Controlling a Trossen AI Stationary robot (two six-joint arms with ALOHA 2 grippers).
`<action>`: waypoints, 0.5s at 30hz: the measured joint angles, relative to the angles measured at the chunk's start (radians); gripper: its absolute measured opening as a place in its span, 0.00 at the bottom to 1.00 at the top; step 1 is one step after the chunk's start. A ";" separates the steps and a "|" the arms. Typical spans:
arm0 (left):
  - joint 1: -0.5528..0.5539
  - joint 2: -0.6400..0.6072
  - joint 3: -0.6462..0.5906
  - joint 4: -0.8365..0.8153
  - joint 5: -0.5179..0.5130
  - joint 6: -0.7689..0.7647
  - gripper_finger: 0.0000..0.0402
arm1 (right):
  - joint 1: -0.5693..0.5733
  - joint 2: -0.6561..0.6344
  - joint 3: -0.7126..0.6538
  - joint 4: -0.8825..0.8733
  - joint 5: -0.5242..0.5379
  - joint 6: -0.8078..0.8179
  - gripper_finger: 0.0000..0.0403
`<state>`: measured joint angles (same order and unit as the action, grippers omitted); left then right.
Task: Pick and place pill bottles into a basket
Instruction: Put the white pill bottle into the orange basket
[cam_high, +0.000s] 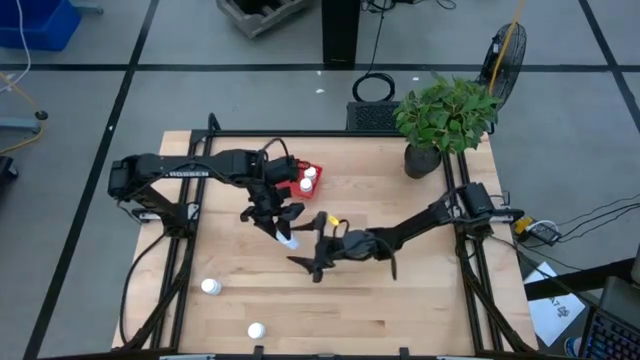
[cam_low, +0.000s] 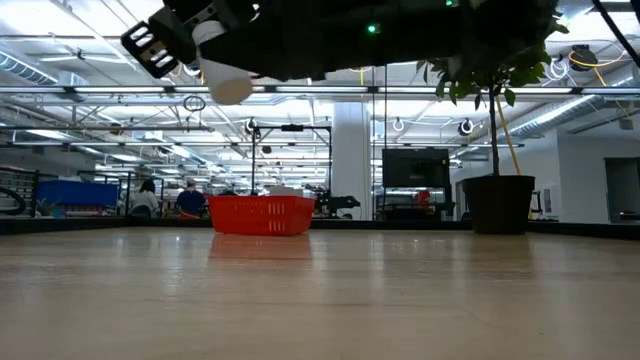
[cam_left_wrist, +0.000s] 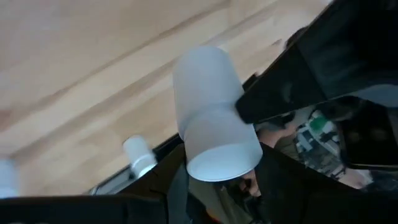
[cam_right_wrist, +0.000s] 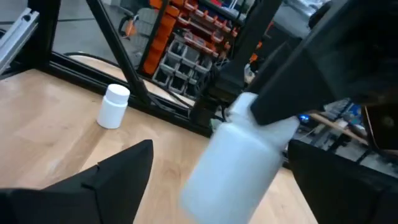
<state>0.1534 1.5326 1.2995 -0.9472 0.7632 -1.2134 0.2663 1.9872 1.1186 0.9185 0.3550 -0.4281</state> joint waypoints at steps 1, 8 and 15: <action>-0.001 0.006 0.000 0.010 0.004 0.003 0.41 | -0.003 0.004 0.016 -0.023 -0.007 0.008 0.89; -0.010 0.013 0.001 0.037 -0.005 0.016 0.41 | -0.033 0.008 0.053 -0.131 -0.025 0.177 0.85; -0.011 0.013 0.000 0.032 -0.005 0.037 0.42 | -0.044 0.008 0.052 -0.168 -0.021 0.211 0.78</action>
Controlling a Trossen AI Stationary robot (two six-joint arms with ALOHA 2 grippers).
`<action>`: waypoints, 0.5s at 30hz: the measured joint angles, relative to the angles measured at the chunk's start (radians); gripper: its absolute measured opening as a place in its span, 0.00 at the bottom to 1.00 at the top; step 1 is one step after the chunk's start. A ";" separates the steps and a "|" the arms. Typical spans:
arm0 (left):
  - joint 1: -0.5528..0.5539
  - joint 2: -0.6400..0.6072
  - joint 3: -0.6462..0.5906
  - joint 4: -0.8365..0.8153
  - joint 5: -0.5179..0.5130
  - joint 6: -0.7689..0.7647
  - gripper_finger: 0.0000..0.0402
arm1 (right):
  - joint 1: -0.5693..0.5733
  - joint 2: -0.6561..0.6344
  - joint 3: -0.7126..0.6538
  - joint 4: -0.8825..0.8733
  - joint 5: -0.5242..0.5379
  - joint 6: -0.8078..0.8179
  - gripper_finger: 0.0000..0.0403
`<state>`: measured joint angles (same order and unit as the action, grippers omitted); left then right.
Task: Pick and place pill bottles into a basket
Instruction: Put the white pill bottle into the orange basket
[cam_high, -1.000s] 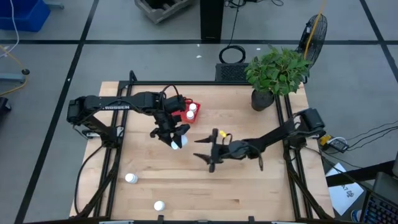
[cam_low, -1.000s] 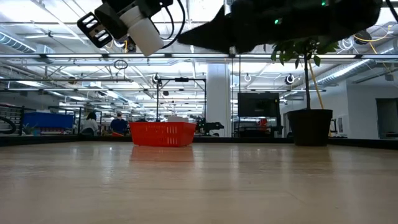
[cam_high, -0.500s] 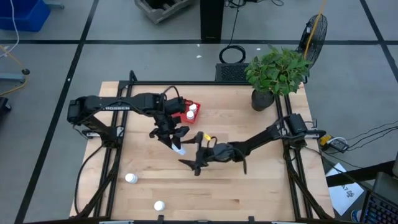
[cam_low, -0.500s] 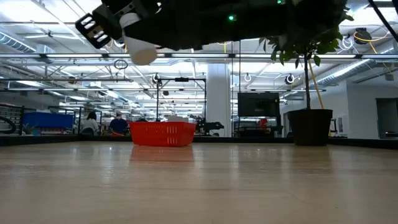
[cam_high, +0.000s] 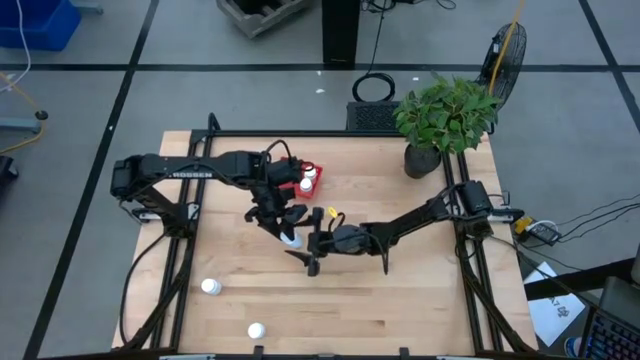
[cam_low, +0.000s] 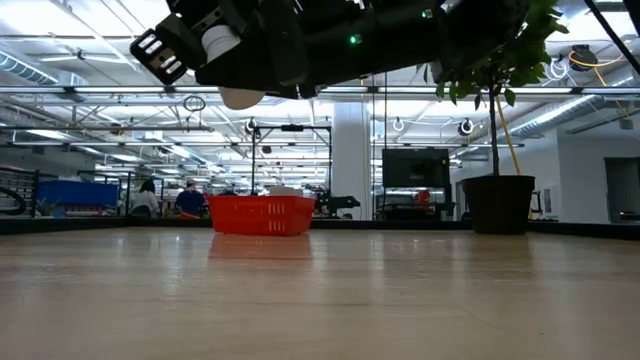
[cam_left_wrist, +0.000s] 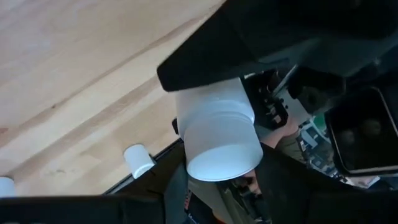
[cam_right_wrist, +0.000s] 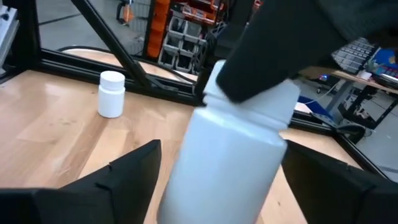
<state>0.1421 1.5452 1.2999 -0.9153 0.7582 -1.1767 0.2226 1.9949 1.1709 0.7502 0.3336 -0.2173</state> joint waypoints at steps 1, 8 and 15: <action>0.000 0.000 0.000 0.000 0.000 0.000 0.41 | 0.000 0.000 0.000 -0.001 -0.001 0.000 0.76; -0.001 0.000 0.000 -0.004 -0.008 0.027 0.41 | 0.007 -0.001 0.000 -0.015 -0.012 0.001 0.55; -0.001 0.000 0.000 -0.005 -0.051 0.078 0.48 | 0.001 -0.002 0.000 -0.049 -0.053 0.021 0.39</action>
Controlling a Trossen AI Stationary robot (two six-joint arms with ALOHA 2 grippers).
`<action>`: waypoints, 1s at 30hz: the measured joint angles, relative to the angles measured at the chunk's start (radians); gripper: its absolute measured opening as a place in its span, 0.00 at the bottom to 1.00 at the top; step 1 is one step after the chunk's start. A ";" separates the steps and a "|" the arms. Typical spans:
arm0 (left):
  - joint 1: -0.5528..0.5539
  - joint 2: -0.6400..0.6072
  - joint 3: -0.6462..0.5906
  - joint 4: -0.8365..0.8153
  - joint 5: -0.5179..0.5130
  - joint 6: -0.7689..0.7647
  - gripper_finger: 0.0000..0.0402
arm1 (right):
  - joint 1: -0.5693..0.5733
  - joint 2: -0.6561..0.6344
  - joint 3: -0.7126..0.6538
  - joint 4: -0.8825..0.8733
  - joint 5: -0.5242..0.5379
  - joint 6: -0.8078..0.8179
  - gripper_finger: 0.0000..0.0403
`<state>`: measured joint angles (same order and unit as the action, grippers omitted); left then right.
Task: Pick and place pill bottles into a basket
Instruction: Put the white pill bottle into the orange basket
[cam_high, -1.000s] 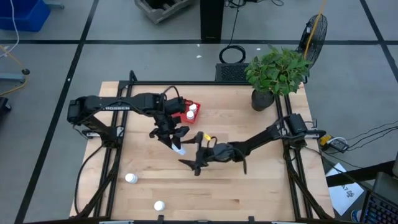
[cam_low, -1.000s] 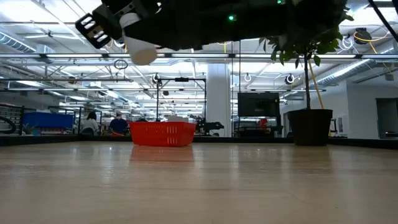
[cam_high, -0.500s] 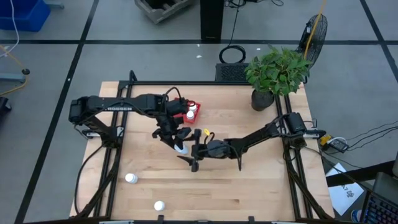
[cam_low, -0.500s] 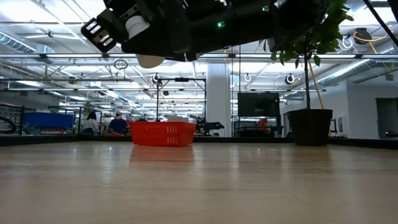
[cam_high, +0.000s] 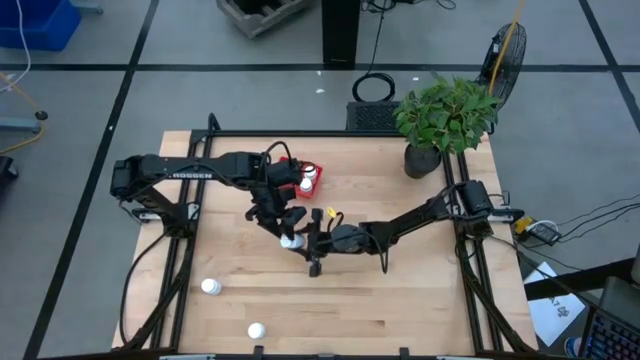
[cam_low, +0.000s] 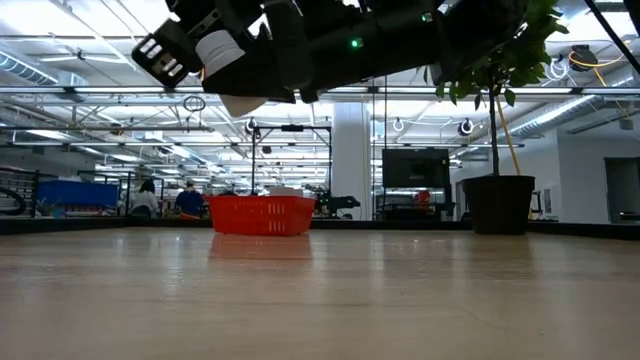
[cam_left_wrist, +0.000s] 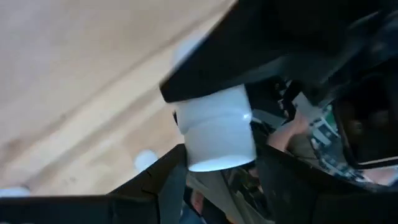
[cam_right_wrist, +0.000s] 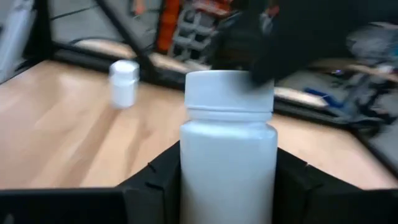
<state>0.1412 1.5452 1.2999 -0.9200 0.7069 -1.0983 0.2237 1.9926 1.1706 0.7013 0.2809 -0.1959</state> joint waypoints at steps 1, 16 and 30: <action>0.001 0.000 0.000 0.007 -0.015 0.019 0.47 | 0.002 0.001 -0.001 -0.009 -0.012 0.000 0.39; -0.044 0.000 0.000 -0.013 -0.217 0.619 0.20 | -0.027 -0.011 -0.047 -0.140 -0.152 0.189 0.39; -0.199 0.000 0.000 0.090 -0.681 0.754 0.42 | -0.076 -0.103 -0.254 0.039 -0.149 0.330 0.39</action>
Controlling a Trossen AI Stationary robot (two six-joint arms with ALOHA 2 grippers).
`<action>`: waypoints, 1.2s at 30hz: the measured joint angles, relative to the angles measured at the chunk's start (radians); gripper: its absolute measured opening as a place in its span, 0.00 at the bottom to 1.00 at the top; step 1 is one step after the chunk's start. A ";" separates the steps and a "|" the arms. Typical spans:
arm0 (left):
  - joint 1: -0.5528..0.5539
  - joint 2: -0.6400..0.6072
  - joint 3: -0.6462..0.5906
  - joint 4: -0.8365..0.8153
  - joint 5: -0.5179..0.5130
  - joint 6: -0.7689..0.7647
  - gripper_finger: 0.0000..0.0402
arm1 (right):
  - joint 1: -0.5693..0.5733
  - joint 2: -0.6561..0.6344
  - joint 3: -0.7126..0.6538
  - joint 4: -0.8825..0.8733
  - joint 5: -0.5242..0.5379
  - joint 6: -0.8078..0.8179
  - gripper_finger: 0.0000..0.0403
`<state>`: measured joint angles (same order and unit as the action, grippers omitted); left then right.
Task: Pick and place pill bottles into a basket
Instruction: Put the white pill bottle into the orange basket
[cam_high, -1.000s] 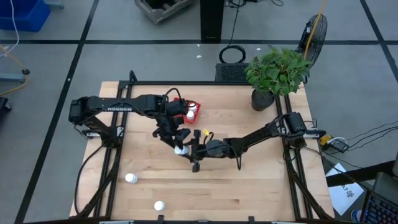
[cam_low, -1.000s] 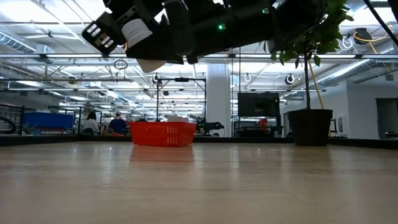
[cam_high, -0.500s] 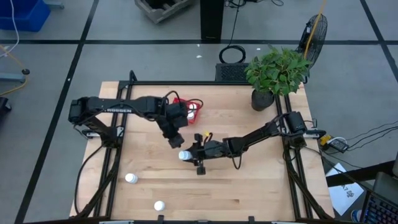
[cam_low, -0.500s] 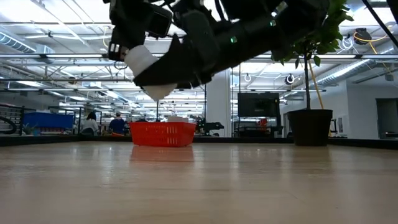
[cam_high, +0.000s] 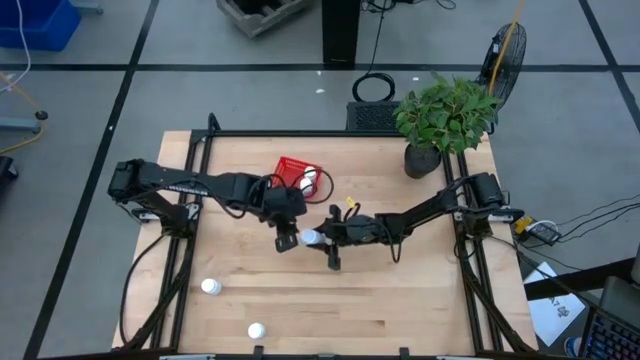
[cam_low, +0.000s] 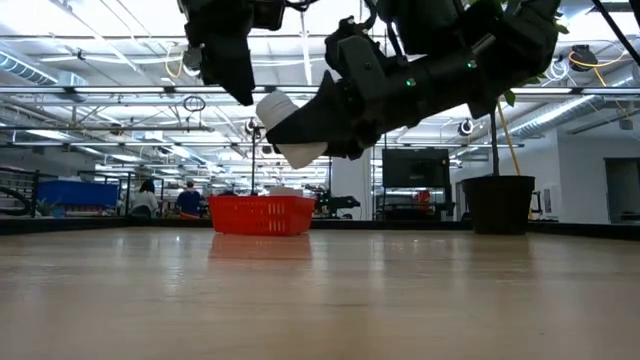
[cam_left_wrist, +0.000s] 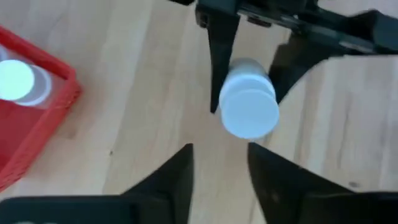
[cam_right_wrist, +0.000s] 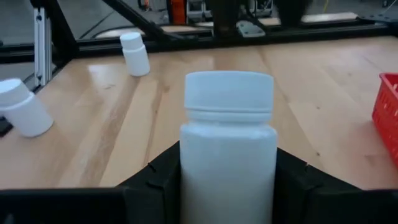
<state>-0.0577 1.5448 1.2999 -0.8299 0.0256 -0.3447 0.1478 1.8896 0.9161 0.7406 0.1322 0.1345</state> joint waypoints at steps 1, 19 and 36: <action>-0.003 0.000 0.000 0.000 -0.017 -0.018 0.47 | 0.000 0.002 -0.001 0.007 0.000 -0.003 0.39; -0.011 0.066 0.000 0.152 0.105 -0.065 0.83 | 0.003 0.002 -0.002 0.053 -0.001 -0.043 0.38; -0.011 0.066 0.000 0.152 0.131 -0.084 0.47 | 0.026 0.002 -0.002 0.097 0.008 -0.067 0.38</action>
<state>-0.0689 1.6112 1.2997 -0.6779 0.1568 -0.4285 0.1739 1.8912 0.9142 0.8379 0.1406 0.0676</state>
